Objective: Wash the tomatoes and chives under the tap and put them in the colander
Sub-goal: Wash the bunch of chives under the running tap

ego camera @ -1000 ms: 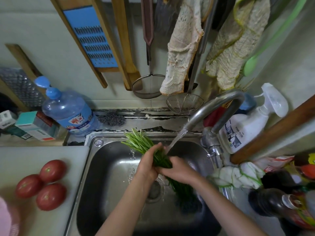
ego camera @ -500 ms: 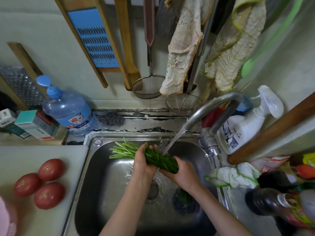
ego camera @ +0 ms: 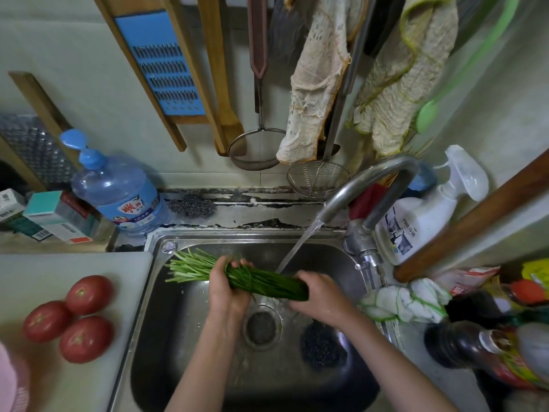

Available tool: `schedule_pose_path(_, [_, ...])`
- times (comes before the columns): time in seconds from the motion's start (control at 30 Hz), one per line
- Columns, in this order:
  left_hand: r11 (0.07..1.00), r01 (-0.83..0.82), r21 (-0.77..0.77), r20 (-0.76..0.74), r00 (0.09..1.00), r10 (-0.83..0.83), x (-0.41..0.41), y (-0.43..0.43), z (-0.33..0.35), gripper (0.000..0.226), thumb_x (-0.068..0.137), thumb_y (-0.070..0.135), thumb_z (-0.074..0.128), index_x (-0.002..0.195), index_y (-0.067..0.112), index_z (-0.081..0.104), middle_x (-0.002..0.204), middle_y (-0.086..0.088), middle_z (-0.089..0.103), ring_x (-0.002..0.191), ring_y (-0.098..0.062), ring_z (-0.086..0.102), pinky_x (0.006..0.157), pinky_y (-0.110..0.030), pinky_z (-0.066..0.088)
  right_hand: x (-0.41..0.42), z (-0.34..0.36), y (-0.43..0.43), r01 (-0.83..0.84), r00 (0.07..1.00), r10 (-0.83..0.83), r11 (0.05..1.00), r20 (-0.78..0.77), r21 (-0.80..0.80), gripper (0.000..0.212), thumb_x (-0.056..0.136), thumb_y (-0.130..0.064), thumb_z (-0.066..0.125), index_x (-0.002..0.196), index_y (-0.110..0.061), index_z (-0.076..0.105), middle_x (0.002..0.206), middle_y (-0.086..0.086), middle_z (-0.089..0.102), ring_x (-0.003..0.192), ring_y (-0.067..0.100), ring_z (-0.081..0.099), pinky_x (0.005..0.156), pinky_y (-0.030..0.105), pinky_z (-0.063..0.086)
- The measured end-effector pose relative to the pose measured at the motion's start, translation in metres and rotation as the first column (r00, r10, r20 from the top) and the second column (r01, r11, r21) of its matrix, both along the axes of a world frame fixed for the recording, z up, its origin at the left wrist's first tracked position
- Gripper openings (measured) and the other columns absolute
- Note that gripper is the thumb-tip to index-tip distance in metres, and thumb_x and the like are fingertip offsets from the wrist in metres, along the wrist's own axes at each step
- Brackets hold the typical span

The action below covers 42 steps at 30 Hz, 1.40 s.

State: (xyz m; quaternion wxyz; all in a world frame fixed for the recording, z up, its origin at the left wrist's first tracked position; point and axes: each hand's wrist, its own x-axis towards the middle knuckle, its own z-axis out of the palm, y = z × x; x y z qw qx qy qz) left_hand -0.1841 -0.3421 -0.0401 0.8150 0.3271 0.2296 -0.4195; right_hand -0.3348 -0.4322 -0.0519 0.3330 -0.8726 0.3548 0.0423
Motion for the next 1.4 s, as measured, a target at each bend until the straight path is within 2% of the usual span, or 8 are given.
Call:
schedule_pose_path(0.13, [0.989,0.111,0.096,0.216,0.968,-0.129,0.014,0.014,0.007,0.029,0.09,0.01,0.05,0.062,0.017,0.045,0.047,0.004,0.044,0.054,-0.012,0.05,0.068,-0.027,0.045,-0.052,0.008,-0.024,0.145,0.986,-0.137,0.986,-0.091,0.084,0.054,0.082,-0.035,0.07,0.13,-0.018,0.052,0.129,-0.001,0.058,0.119,0.016,0.054,0.096,0.024,0.039])
schedule_pose_path(0.3, [0.943,0.185,0.278,0.35,0.894,-0.279,0.019,0.026,0.003,0.013,0.086,0.004,0.059,0.075,0.008,0.054,0.066,-0.007,0.058,0.063,-0.015,0.064,0.06,-0.027,0.053,-0.075,0.02,-0.05,0.261,0.965,-0.261,0.965,0.011,-0.012,0.023,0.089,-0.025,0.062,0.102,-0.008,0.071,0.104,0.006,0.071,0.099,0.02,0.064,0.088,0.028,0.045])
schedule_pose_path(0.53, [0.827,0.314,0.466,0.453,0.718,-0.528,-0.004,0.033,0.009,0.012,0.082,0.002,0.068,0.092,-0.002,0.064,0.095,-0.019,0.068,0.093,-0.027,0.065,0.085,-0.034,0.049,-0.065,0.026,-0.052,0.299,0.954,-0.301,0.953,-0.017,-0.056,0.043,0.092,-0.031,0.055,0.057,-0.007,0.057,0.051,0.005,0.052,0.054,0.018,0.051,0.059,0.03,0.036])
schedule_pose_path(0.8, [0.673,0.296,0.678,0.488,0.504,-0.713,-0.019,0.041,0.008,0.013,0.079,0.012,0.074,0.089,0.006,0.067,0.083,-0.008,0.067,0.079,-0.019,0.063,0.066,-0.021,0.048,-0.045,0.044,-0.052,0.277,0.96,-0.277,0.961,-0.026,-0.021,0.043,0.095,-0.033,0.051,0.057,-0.012,0.051,0.051,0.002,0.047,0.048,0.012,0.047,0.052,0.024,0.032])
schedule_pose_path(0.9, [0.638,0.298,0.71,0.495,0.433,-0.753,-0.02,0.048,0.013,0.008,0.08,0.014,0.074,0.082,0.011,0.067,0.076,-0.002,0.067,0.071,-0.011,0.062,0.062,-0.017,0.048,-0.043,0.048,-0.048,0.246,0.96,-0.248,0.969,-0.132,-0.035,0.036,0.094,-0.039,0.052,0.094,-0.005,0.064,0.087,0.011,0.068,0.08,0.02,0.064,0.072,0.03,0.048])
schedule_pose_path(1.03, [0.639,0.3,0.709,0.548,0.336,-0.766,-0.021,0.057,0.019,0.012,0.08,0.015,0.074,0.087,0.01,0.066,0.073,0.004,0.066,0.061,0.004,0.062,0.062,-0.014,0.046,-0.029,0.053,-0.008,-0.06,0.96,0.092,0.99,-0.264,0.128,0.092,0.083,-0.045,0.066,0.151,-0.023,0.009,0.151,0.01,0.034,0.135,0.026,0.04,0.109,0.034,0.035])
schedule_pose_path(1.23, [0.814,0.348,0.465,0.609,0.541,-0.579,-0.023,0.067,0.042,0.011,0.084,0.01,0.068,0.089,0.019,0.065,0.079,0.005,0.069,0.07,0.004,0.066,0.063,-0.008,0.05,0.025,0.03,0.076,-0.18,0.968,0.098,0.912,0.229,0.369,0.124,0.062,-0.047,0.082,0.151,-0.028,-0.002,0.155,-0.007,0.025,0.14,0.008,0.027,0.114,0.029,0.029])
schedule_pose_path(1.4, [0.865,0.351,0.359,0.526,0.69,-0.498,-0.009,0.081,0.057,0.009,0.083,0.023,0.068,0.09,0.018,0.066,0.077,0.007,0.071,0.083,-0.009,0.066,0.072,-0.02,0.05,0.055,0.031,0.092,-0.041,0.932,-0.046,0.972,0.361,0.231,0.054,0.073,-0.028,0.077,0.121,-0.023,0.052,0.104,-0.006,0.068,0.097,0.007,0.065,0.083,0.028,0.053])
